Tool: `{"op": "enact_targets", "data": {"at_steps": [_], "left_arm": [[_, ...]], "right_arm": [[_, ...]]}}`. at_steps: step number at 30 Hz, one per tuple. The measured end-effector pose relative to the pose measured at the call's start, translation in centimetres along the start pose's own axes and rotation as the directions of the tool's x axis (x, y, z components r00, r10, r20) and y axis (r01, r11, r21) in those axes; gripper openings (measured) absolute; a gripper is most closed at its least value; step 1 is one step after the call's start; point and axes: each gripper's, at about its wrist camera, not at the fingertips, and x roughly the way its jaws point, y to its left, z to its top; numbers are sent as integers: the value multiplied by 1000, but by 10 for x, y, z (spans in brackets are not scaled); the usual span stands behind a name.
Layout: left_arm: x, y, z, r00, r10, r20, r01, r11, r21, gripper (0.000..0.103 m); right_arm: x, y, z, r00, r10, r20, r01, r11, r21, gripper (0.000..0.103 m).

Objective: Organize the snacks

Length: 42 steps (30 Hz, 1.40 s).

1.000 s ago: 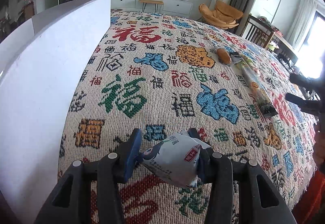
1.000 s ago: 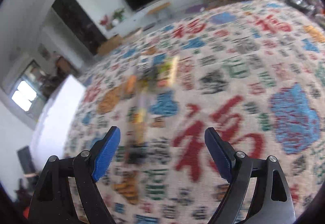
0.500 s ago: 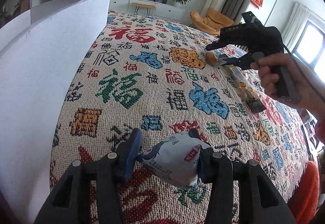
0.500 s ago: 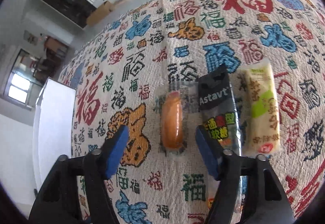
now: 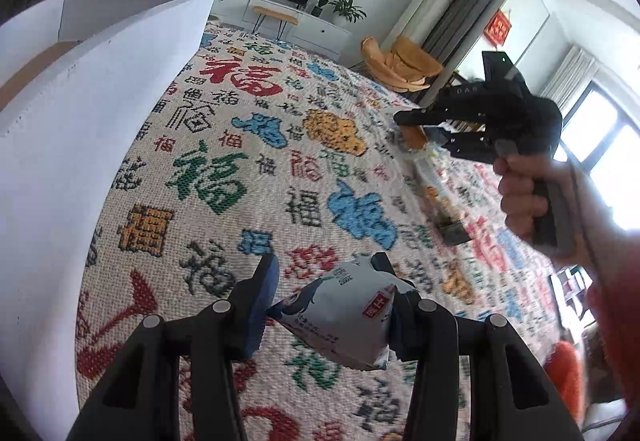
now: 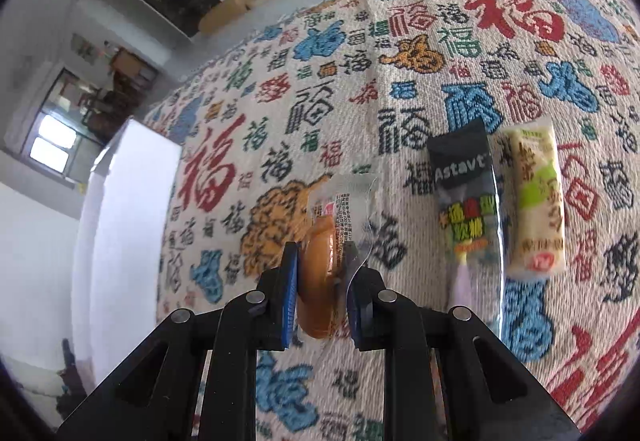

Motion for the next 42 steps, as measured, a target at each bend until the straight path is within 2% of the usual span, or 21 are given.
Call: {"op": "enact_targets", "data": {"at_steps": [4,7,9,11,13,15,16,17,18,21,23,24,25,26,27,29,32,35,36,37,42], "left_arm": [[-51,-21,29,989,-126,78,131,989,-63,47],[-108,-24,61,976,-111,186,124,991,-58,47],[-146,-12,82,967,-17,253,35,997,-64,47],[-173,9,96,948,130,290,-110,990,-86,48],[-186,36,106,921,286,267,-261,957,-125,55],[-189,67,108,868,451,208,-424,891,-162,76],[-191,82,105,838,513,185,-483,856,-185,77],[-192,92,101,824,541,166,-508,837,-205,77],[-193,100,95,821,552,147,-515,827,-225,77],[-190,96,79,835,526,161,-486,842,-234,77],[-179,72,72,857,480,186,-450,874,-184,78],[-173,58,70,871,449,197,-424,892,-156,80],[-164,42,67,891,404,208,-386,915,-119,82],[-153,22,64,912,348,216,-340,937,-77,89],[-141,5,60,929,300,218,-298,954,-41,98],[-108,-30,53,959,195,204,-206,978,35,103],[-33,-70,50,986,141,89,-153,979,136,103],[46,-93,46,988,155,-12,-150,969,197,103],[67,-98,44,984,177,-26,-168,964,208,103],[87,-99,45,978,208,-32,-196,957,214,103],[158,-96,55,940,338,-41,-322,922,216,103]], "right_arm": [[-38,49,-13,995,101,8,-100,990,-104,21],[-60,116,-23,975,224,0,-219,956,-195,21],[-69,165,-29,954,300,-23,-296,918,-264,22],[-69,213,-39,930,364,-58,-363,876,-318,22],[-55,258,-50,912,399,-93,-405,840,-361,23],[-38,289,-59,913,390,-119,-404,826,-393,30],[-28,299,-65,915,378,-141,-402,822,-403,52],[-22,303,-70,915,372,-153,-402,819,-409,68],[-20,302,-74,919,367,-145,-393,819,-417,68],[-27,273,-87,946,315,-79,-314,829,-462,67],[-38,234,-96,979,203,27,-162,848,-504,70],[-44,206,-100,988,122,97,-56,856,-515,73],[-53,173,-107,983,27,180,70,857,-511,76],[-60,137,-114,964,-70,257,192,851,-489,76],[-66,95,-121,932,-176,318,310,841,-444,76],[-73,15,-128,862,-367,350,479,815,-326,76],[-90,-83,-130,795,-516,318,577,805,-137,76],[-102,-136,-124,770,-572,283,595,804,7,76],[-101,-147,-120,772,-574,273,590,807,26,76],[-101,-153,-115,781,-557,281,572,819,33,83],[-101,-164,-91,786,-555,270,565,824,48,96]]}}
